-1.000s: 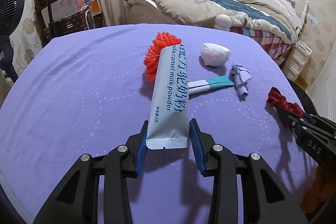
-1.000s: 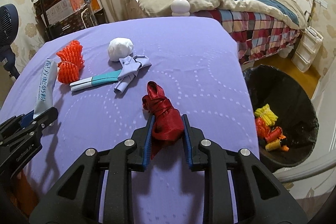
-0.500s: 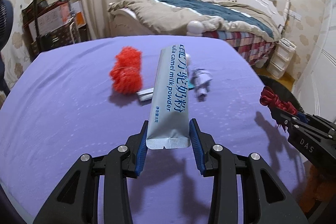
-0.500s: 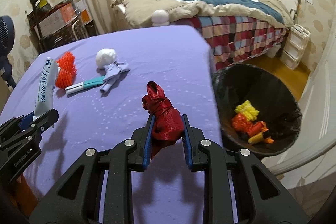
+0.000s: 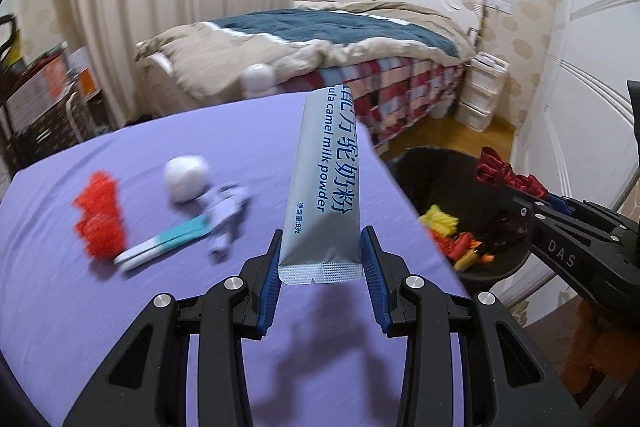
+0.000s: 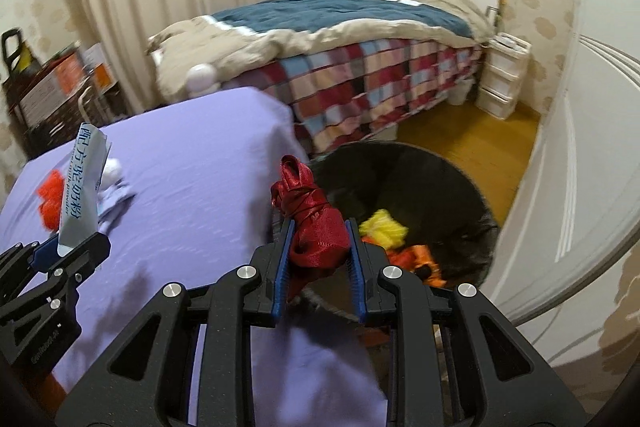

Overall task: Collect trash
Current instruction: 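Carry the white tube and red cloth over the black bin with both tools, then open both tools to drop the tube and red cloth into the bin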

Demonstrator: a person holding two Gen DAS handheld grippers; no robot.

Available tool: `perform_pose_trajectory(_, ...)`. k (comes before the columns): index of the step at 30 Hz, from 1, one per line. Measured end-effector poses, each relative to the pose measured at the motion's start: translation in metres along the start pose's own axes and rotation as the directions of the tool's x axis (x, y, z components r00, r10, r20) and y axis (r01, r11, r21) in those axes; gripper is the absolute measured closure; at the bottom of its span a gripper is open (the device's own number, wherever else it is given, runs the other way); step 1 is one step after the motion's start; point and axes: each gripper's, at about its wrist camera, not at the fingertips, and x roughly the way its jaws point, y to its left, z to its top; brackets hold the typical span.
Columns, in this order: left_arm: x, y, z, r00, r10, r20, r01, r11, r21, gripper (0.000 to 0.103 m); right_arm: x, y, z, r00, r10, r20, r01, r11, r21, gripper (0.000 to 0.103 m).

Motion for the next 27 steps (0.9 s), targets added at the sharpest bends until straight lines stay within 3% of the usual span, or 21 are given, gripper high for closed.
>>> perform_pose_trajectory(10,0.045,-0.055,0.026,0.999,-0.045,-0.018,0.047,0.996,0.079,0.065,0.022,-0.045,0.016,0.998,-0.068,0.008,0.067,0.997,0.049,0.079)
perform_pose_trajectory(27,0.094,-0.099,0.041,0.997,-0.020,-0.073,0.032,0.987,0.155,0.065,0.058,-0.082,0.024,0.995,-0.089,-0.034,0.093,0.990,0.108,0.079)
